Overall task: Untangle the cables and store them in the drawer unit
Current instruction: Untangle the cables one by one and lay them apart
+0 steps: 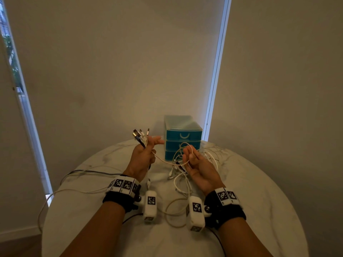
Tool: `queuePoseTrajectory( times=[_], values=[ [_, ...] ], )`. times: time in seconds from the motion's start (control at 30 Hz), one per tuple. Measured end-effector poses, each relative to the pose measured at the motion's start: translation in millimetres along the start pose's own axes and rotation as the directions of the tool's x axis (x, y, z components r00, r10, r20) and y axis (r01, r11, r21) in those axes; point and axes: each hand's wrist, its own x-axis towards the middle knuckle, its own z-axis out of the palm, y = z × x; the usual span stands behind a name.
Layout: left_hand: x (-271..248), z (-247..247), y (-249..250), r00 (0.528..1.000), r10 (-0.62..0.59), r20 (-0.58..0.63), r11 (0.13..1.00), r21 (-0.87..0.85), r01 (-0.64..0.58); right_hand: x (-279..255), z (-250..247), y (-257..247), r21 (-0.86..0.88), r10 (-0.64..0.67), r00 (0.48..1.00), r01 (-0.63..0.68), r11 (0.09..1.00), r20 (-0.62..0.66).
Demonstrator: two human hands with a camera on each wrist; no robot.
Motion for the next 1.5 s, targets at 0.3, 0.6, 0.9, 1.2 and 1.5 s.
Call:
queuePoseTrajectory(
  times=[0.3,0.6,0.9,1.2,1.5],
  values=[
    [0,7,6,0.941,-0.335,0.036,0.938,0.109,0.330,-14,11,10,-0.394,0.017,0.987,0.048,0.918,0.159],
    [-8,11,14,0.985,-0.174,0.015,0.959,0.228,0.166,-7,15,3,-0.683,-0.332,0.924,0.366,0.632,0.189],
    [-5,3,14,0.995,0.008,-0.099,0.994,0.108,0.003,13,-9,12,-0.782,-0.394,0.918,0.279,0.557,0.046],
    [-13,14,20,0.968,0.004,0.252,0.995,0.091,-0.028,2,-4,12,-0.721,-0.247,0.967,0.216,0.658,0.064],
    [-21,14,26,0.851,-0.231,0.472,0.923,0.382,0.039,14,-10,12,-0.788,-0.528,0.842,0.399,0.469,0.112]
  ],
)
